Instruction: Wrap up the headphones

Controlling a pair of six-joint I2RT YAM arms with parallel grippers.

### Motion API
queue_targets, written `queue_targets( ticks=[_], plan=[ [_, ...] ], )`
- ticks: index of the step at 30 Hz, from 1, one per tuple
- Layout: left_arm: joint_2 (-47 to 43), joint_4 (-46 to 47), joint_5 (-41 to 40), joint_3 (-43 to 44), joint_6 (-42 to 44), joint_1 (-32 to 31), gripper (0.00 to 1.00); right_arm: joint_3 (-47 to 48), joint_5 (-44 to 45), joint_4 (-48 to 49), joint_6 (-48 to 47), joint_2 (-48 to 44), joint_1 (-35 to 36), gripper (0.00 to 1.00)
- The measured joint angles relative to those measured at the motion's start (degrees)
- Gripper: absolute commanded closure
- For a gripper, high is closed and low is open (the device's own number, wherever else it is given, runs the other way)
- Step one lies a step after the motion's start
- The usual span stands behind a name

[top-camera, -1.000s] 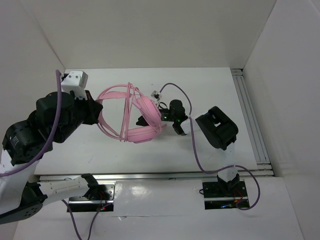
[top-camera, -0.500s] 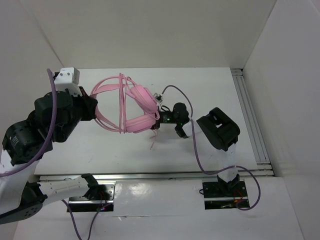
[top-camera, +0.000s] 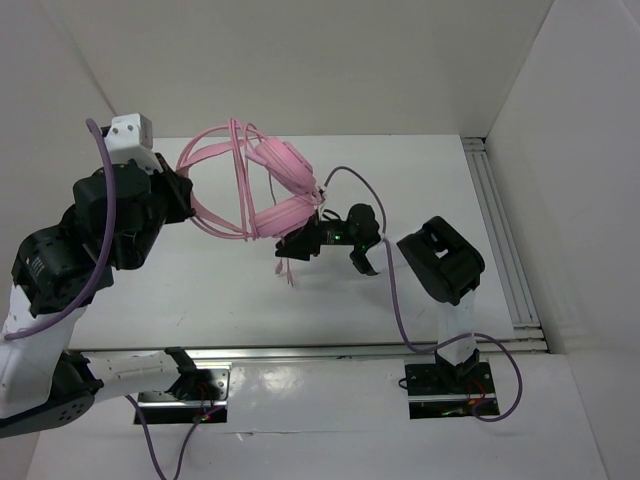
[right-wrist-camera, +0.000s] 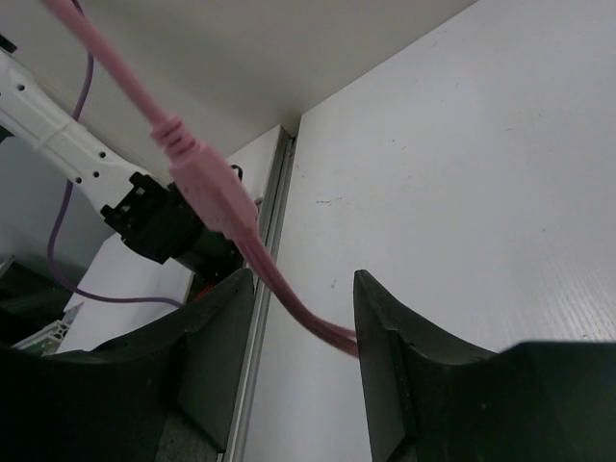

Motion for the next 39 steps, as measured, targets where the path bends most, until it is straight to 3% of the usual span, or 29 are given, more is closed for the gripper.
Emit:
queue_targets(
  ticks=[13, 23, 30, 39],
  plan=[
    [0.5, 0.2, -1.1, 1.6, 0.0, 0.0, 1.0, 1.4, 1.5, -0.7, -2.2, 4.0, 3.3, 0.44],
    [0.0, 0.3, -1.1, 1.6, -0.1, 0.0, 1.0, 7.4, 12.1, -10.6, -11.0, 5.6, 5.1, 0.41],
    [0.3, -0.1, -1.8, 2.7, 0.0, 0.0, 1.0, 0.4, 22.6, -19.0, -18.0, 0.6, 5.5, 0.41],
    [0.5, -0.2, -2.7, 4.4, 0.0, 0.0, 1.0, -7.0, 28.2, -20.7, -22.4, -5.2, 8.2, 0.4]
  ],
)
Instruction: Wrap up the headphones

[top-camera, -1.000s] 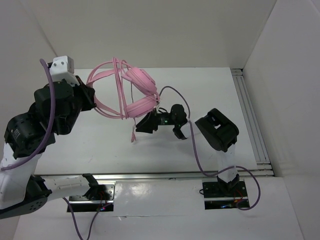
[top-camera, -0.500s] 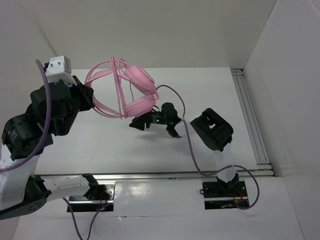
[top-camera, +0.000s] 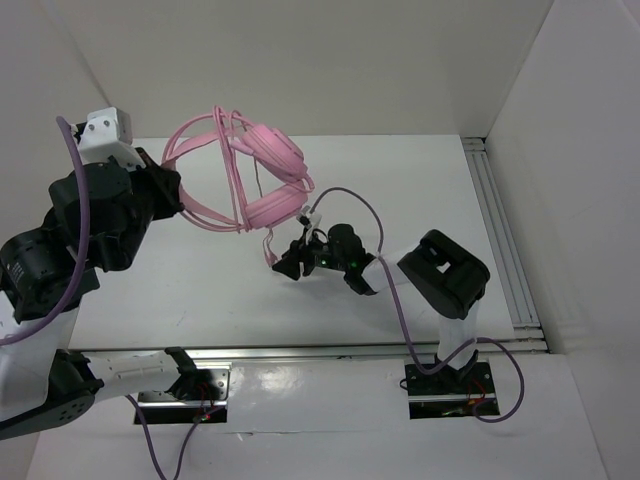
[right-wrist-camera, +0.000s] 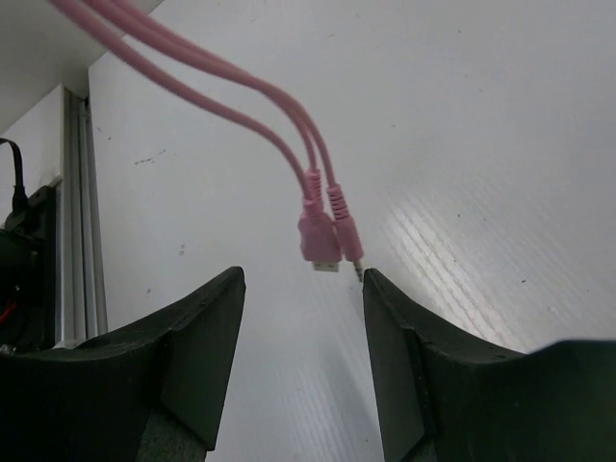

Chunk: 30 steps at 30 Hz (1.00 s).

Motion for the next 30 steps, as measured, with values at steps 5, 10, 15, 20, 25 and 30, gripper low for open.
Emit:
queue_targets(
  ticks=[5, 10, 15, 20, 25, 30],
  plan=[
    [-0.3, -0.6, 0.2, 0.0, -0.2, 0.0, 1.0, 2.4, 2.1, -2.2, -1.7, -0.1, 0.7, 0.4],
    [-1.3, -1.5, 1.2, -0.2, -0.4, 0.0, 1.0, 9.9, 2.8, -4.0, -2.4, 2.5, 0.7, 0.4],
    [-2.0, -1.6, 1.6, -0.2, -0.5, 0.0, 1.0, 15.4, -0.9, -4.1, -1.7, 6.1, 0.7, 0.39],
    [-2.0, -1.8, 1.7, -0.2, -0.5, 0.0, 1.0, 15.3, -0.6, -3.8, -0.9, 7.0, 1.4, 0.39],
    [-2.0, -2.1, 1.7, -0.2, -0.4, 0.0, 1.0, 6.9, 8.0, 0.5, 1.4, 4.5, 1.6, 0.38],
    [-1.9, -2.1, 1.7, -0.2, -0.4, 0.0, 1.0, -2.5, 11.3, 3.8, 3.2, -0.5, 0.5, 0.36]
  ],
)
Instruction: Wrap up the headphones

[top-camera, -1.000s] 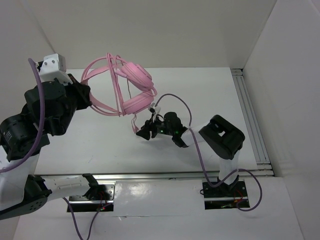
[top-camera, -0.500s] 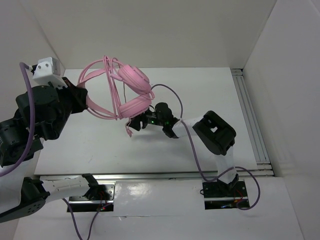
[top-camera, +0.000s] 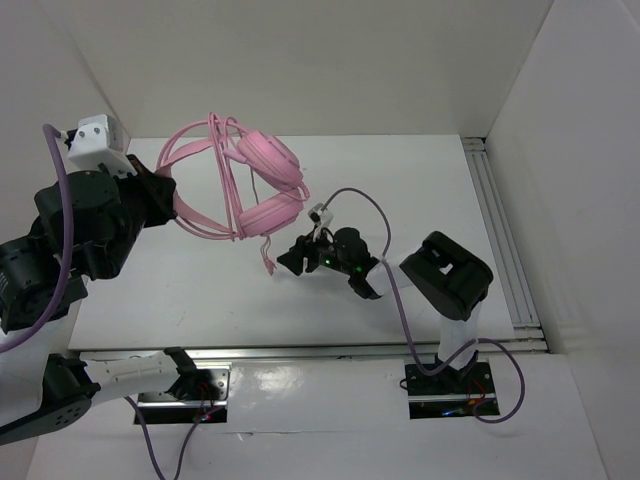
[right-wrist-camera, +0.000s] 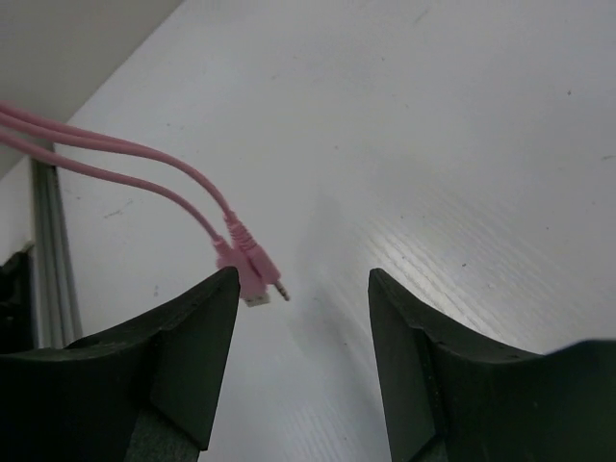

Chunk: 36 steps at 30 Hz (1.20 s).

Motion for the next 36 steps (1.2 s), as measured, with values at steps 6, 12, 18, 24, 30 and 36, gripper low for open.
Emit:
queue_targets(
  ticks=[6, 12, 18, 24, 30, 36],
  plan=[
    [0.1, 0.0, 0.0, 0.0, 0.0, 0.0, 1.0, -0.6, -9.0, 3.5, 1.1, -2.9, -2.2, 0.35],
    [0.7, -0.2, 0.1, 0.0, 0.0, 0.0, 1.0, 3.0, -10.8, 1.8, -0.7, -3.0, 0.9, 0.35],
    [0.8, -0.9, 0.5, 0.0, 0.0, 0.0, 1.0, 8.7, -7.9, -0.4, -2.7, -0.8, 1.4, 0.35],
    [0.8, -1.2, 0.5, 0.0, 0.0, 0.0, 1.0, 8.9, -4.6, -2.0, -4.3, -0.7, 1.6, 0.35],
    [0.8, -1.8, 0.5, 0.0, 0.0, 0.0, 1.0, 9.1, -4.0, -2.5, -5.4, 0.2, 2.4, 0.35],
    [0.8, -1.9, 0.5, 0.2, 0.0, 0.0, 1.0, 12.0, -5.5, -2.5, -4.9, 6.5, 3.6, 0.35]
  ],
)
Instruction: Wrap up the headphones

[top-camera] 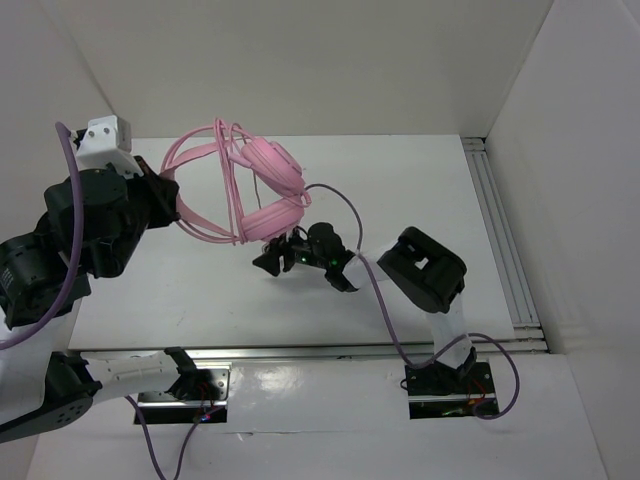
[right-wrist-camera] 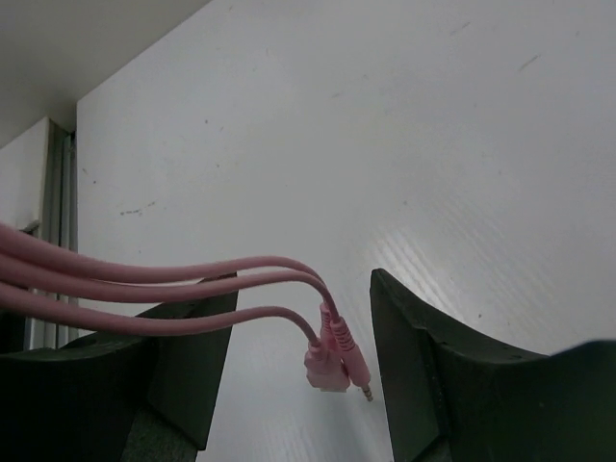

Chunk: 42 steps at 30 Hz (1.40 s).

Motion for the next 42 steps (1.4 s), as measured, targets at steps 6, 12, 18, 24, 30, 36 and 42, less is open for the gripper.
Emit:
queue_targets(
  ticks=[6, 12, 18, 24, 30, 36, 42],
  plan=[
    [0.4, -0.2, 0.0, 1.2, 0.0, 0.0, 1.0, 0.5, -0.3, 0.7, 1.7, 5.0, 0.3, 0.65],
    [0.4, -0.8, -2.5, 1.5, 0.0, 0.0, 1.0, -1.0, -0.2, 4.3, 3.9, 5.7, 0.3, 1.0],
    [1.0, -1.9, -6.3, 1.5, 0.0, 0.0, 1.0, -10.0, 0.6, 8.0, 4.9, 1.9, 1.2, 1.0],
    [5.7, 0.4, -10.7, 3.0, 0.2, 1.0, 1.0, -15.3, 3.4, 7.5, 4.2, -7.0, 8.0, 1.0],
    [13.6, 5.0, -9.3, 4.3, 1.4, 7.1, 1.0, -18.6, 10.3, 2.1, 1.1, -17.4, 17.2, 1.0],
    [17.6, 8.0, -1.3, -1.1, 1.4, 18.8, 1.0, -19.6, 15.9, -6.0, -2.4, -28.8, 25.2, 1.0],
    [19.4, 10.2, 5.2, -9.0, -1.1, 25.4, 1.0, -18.4, 16.0, -15.4, -5.5, -33.4, 26.8, 1.0]
  ],
)
